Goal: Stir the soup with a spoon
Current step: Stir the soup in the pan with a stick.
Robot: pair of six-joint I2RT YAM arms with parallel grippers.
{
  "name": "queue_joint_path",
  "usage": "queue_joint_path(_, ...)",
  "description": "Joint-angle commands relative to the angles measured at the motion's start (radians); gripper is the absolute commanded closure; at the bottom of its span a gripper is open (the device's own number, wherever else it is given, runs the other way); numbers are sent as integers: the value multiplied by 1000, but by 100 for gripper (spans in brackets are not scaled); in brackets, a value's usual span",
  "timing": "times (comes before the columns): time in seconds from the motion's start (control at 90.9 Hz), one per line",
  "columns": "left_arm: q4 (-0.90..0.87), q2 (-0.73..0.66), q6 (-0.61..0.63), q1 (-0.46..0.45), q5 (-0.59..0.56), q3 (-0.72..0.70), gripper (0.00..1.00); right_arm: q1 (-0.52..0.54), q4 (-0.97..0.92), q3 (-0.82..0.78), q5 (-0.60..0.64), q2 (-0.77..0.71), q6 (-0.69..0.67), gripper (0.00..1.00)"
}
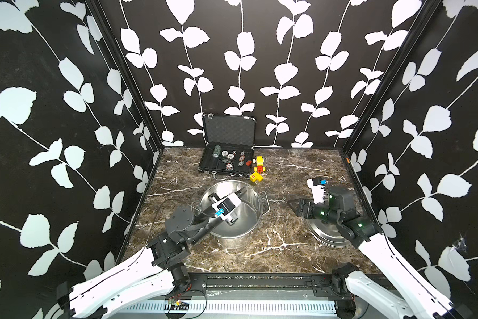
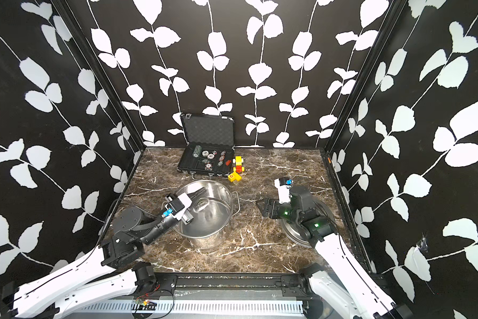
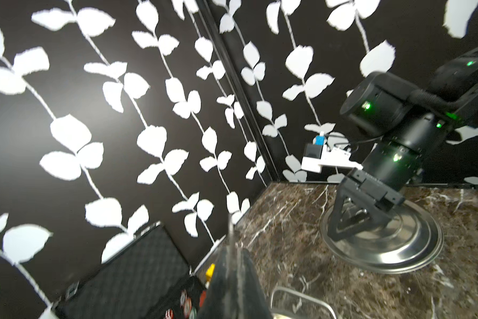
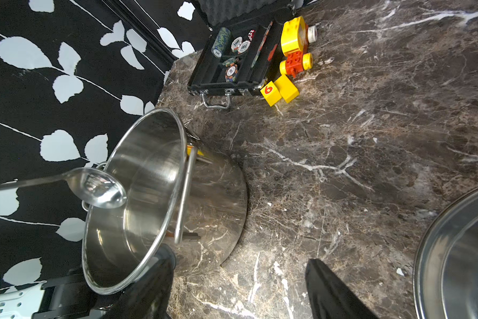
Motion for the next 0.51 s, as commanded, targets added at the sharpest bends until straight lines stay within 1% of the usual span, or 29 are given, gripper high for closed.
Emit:
queue_joint_path(0.0, -50, -33, -118, 19, -66, -59, 100, 9, 73, 35, -27, 26, -32, 22)
queue_joint_path(0.099, -98, -26, -201, 53, -24, -69, 100, 13, 71, 51, -30, 50, -46, 23)
queue_joint_path(0.264, -156, 17, -323, 151, 30, -77, 100, 20, 80, 46, -23, 57, -56, 22)
queue_joint_path(0.374, -153, 48, -362, 218, 28, -90, 100, 23, 87, 42, -27, 57, -60, 20)
queue_joint_path(0.495, -162, 83, -408, 293, -8, -101, 100, 28, 80, 42, -24, 52, -73, 18)
